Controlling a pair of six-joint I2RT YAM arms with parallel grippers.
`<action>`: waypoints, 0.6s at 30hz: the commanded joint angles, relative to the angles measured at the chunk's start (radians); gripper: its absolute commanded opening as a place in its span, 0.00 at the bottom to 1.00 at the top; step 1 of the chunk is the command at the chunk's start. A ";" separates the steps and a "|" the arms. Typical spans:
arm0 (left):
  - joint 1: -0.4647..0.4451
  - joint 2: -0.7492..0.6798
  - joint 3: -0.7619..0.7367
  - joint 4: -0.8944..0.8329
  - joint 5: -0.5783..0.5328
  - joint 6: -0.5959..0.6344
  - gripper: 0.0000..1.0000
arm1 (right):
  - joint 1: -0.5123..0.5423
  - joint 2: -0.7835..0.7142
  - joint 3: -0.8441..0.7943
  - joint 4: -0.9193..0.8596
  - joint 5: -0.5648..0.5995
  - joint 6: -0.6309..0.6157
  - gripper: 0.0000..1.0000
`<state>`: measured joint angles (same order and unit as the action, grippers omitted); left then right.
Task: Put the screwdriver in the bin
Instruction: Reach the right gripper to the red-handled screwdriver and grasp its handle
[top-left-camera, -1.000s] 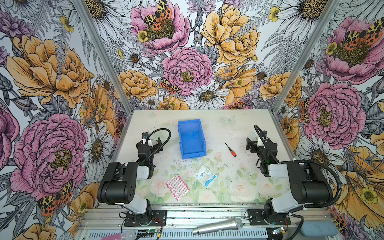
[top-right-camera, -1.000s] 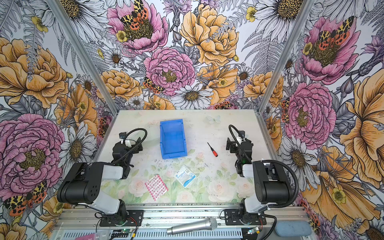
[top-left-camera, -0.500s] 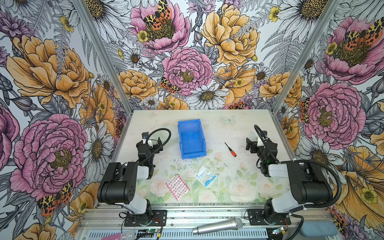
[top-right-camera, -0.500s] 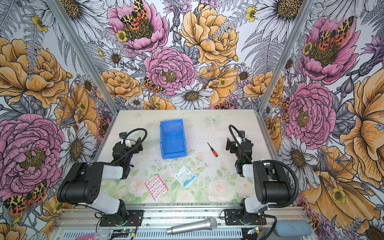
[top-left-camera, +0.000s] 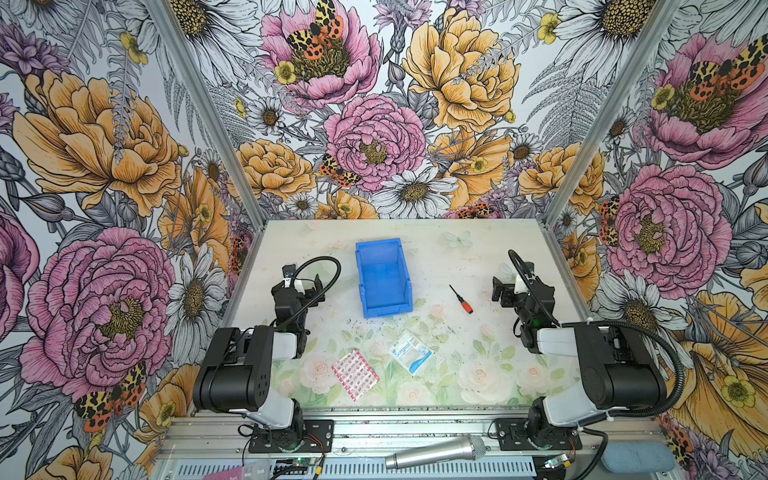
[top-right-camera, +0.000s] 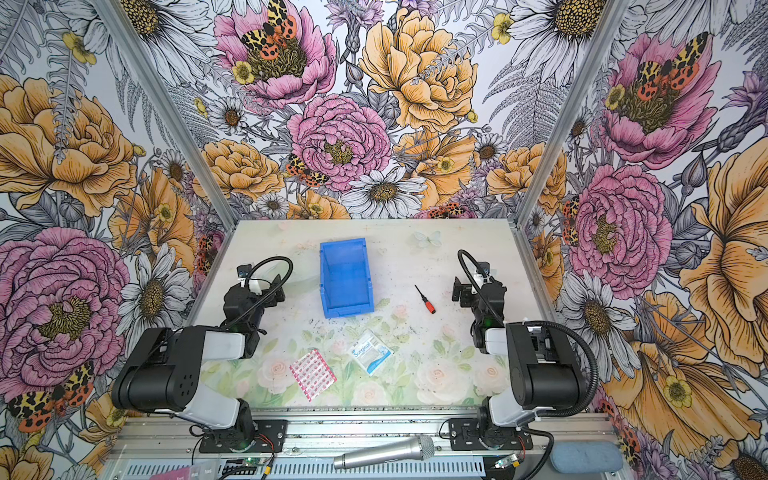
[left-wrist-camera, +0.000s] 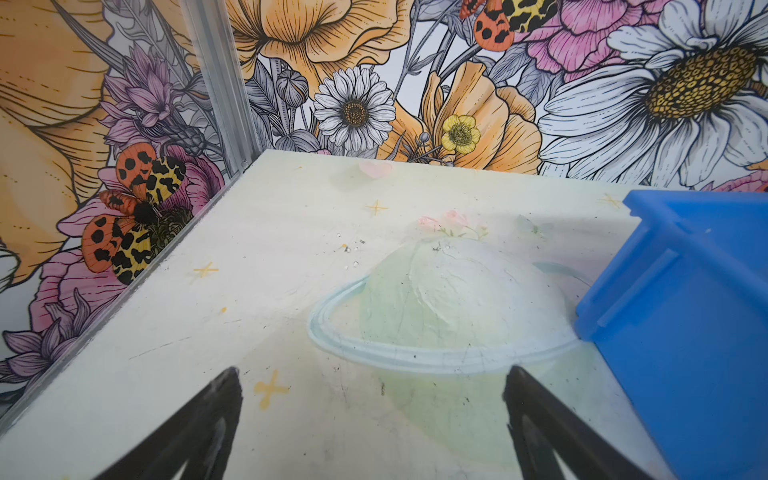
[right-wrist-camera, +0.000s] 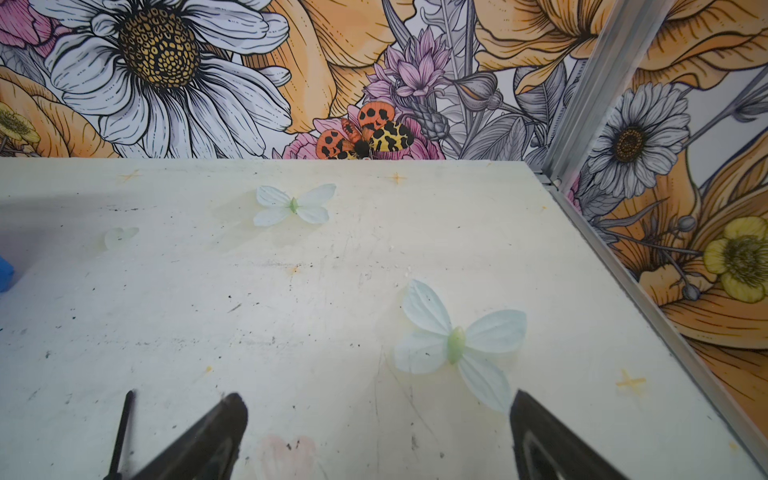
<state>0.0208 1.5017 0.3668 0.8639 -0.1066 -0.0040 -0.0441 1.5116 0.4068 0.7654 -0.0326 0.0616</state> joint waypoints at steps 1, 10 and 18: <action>0.014 -0.101 0.021 -0.093 -0.004 -0.026 0.98 | 0.012 -0.065 0.062 -0.116 0.060 0.015 1.00; -0.002 -0.260 0.076 -0.441 -0.094 -0.081 0.99 | 0.050 -0.220 0.101 -0.330 0.131 0.062 0.99; -0.019 -0.382 0.121 -0.704 -0.039 -0.151 0.99 | 0.075 -0.268 0.367 -0.866 0.155 0.278 0.99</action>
<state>0.0147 1.1553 0.4534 0.3077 -0.1665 -0.1131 0.0212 1.2457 0.6769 0.1555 0.1104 0.2382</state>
